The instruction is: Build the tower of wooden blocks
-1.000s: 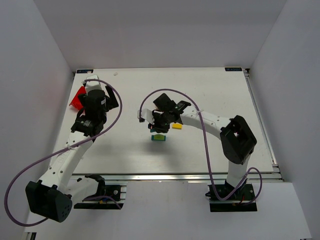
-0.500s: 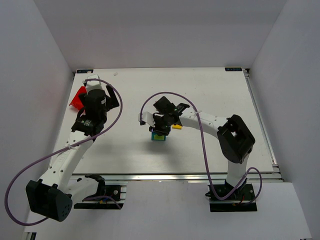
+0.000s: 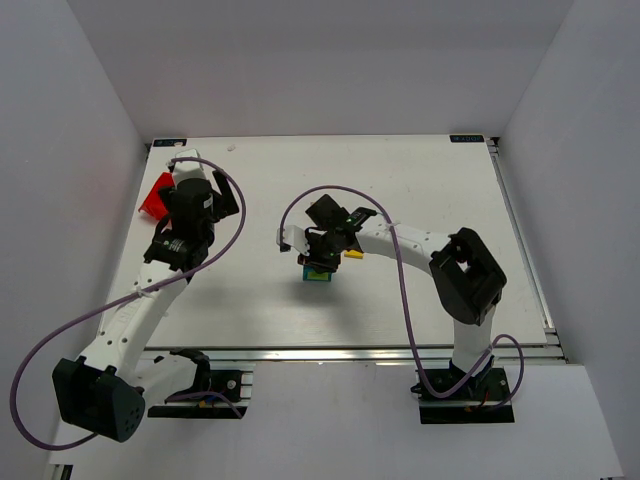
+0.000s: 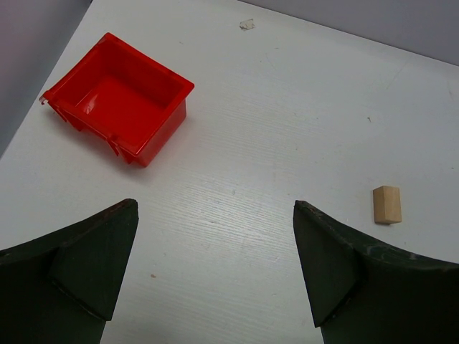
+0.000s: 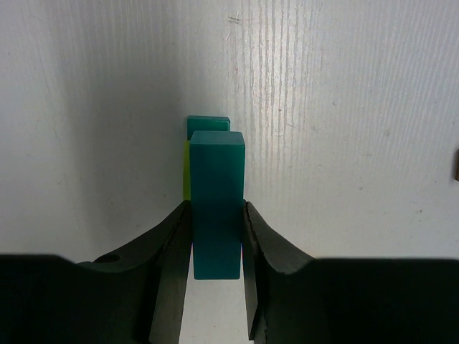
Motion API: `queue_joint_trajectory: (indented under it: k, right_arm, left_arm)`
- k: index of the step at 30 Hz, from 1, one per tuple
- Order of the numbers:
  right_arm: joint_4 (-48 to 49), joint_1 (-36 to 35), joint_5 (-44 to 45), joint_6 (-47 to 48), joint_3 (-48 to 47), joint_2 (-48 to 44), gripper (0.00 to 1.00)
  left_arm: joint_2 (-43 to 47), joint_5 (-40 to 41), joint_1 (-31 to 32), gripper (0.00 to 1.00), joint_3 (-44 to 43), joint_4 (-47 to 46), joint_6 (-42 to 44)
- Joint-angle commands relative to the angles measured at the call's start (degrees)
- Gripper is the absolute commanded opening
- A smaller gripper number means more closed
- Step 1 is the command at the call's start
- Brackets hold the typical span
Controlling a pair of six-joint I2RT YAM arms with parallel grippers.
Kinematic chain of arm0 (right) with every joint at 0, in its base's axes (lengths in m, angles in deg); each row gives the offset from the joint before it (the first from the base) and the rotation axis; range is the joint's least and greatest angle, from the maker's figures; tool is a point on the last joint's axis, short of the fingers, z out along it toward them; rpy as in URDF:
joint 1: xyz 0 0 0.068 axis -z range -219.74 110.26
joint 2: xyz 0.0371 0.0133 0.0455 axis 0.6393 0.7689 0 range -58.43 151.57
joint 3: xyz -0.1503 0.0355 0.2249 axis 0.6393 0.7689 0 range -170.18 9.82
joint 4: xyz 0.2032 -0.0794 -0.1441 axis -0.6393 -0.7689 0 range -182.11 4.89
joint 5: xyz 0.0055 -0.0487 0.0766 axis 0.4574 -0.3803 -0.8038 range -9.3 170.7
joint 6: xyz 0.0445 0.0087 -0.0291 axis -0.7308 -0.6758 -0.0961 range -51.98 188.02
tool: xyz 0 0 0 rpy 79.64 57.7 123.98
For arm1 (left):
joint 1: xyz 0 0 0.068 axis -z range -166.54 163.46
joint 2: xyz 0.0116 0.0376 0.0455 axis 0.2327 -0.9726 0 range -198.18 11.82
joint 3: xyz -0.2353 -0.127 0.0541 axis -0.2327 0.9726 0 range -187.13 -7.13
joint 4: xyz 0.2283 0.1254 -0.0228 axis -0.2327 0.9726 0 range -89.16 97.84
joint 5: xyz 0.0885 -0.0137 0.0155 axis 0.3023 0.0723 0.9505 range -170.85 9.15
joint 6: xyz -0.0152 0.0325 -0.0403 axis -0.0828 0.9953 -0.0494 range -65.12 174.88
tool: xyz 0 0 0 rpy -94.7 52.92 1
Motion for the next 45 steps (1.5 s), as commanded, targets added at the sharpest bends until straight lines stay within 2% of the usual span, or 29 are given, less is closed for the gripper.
queue_joint_trajectory:
  k: [1, 34, 45]
  right_arm:
    - [1.52, -0.18, -0.81, -0.41, -1.07, 0.83, 0.17]
    - [1.44, -0.27, -1.42, -0.06, -1.69, 1.88, 0.23]
    - [1.44, -0.27, -1.86, -0.32, -1.51, 1.8, 0.31]
  left_arm:
    - [-0.05, -0.03, 0.21, 0.98, 0.48, -0.55, 0.67]
    - [-1.28, 0.05, 0.12, 0.98, -0.22, 0.06, 1.11]
    - [-1.63, 0.23, 0.21, 0.98, -0.39, 0.15, 1.02]
